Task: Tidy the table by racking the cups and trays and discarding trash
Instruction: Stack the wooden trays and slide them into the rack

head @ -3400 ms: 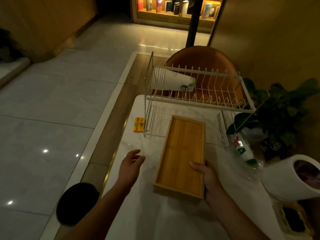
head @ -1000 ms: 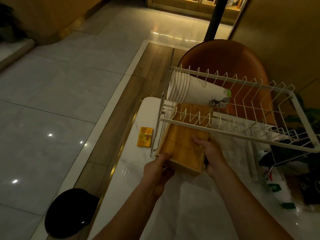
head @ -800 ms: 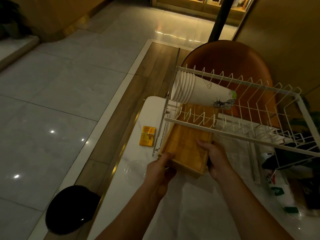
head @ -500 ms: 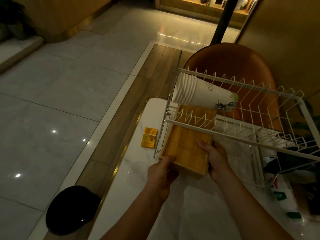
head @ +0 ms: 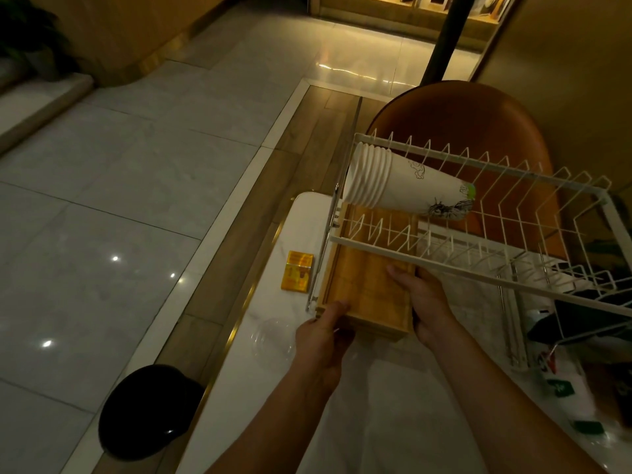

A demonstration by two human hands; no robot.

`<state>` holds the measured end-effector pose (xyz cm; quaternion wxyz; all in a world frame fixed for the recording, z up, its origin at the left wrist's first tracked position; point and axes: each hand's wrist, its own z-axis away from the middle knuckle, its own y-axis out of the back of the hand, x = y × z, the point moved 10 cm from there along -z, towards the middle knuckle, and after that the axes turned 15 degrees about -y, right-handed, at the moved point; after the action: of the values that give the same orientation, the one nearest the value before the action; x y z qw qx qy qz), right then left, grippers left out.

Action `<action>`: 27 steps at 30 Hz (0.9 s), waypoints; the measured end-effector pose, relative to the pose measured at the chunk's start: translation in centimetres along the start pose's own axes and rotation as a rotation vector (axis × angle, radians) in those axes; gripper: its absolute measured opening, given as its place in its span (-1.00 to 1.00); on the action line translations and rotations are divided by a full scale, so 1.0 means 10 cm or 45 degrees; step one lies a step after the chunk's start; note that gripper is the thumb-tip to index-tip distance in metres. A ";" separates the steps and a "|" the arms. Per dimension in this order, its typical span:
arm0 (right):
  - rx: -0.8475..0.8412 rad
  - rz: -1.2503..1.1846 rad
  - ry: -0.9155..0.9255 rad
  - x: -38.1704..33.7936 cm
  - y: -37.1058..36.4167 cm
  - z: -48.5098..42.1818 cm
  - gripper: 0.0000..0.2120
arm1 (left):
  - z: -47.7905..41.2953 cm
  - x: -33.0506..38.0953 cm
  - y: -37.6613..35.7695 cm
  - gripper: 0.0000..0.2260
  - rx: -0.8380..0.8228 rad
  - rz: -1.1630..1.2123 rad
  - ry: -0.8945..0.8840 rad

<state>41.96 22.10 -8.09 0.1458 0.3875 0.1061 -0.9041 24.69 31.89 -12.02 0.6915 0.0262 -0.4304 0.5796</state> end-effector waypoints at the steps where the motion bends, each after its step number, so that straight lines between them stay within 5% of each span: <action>1: -0.005 0.003 0.002 0.00 0.00 0.01 -0.59 | 0.00 0.00 0.00 -0.69 0.002 0.008 -0.004; 9: 0.058 0.068 0.077 0.05 0.01 0.07 -0.84 | 0.00 0.01 -0.01 -0.78 0.004 0.040 -0.022; 18: 0.064 0.071 0.088 0.07 -0.03 -0.03 -0.64 | -0.07 0.02 0.04 -0.66 -0.016 0.013 -0.020; 27: 0.047 0.076 0.064 0.09 -0.05 -0.07 -0.76 | -0.08 0.07 0.02 -0.56 -0.064 0.009 -0.019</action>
<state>41.66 22.66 -9.15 0.1630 0.4157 0.0814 -0.8911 24.98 32.92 -12.22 0.6867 0.0119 -0.4500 0.5708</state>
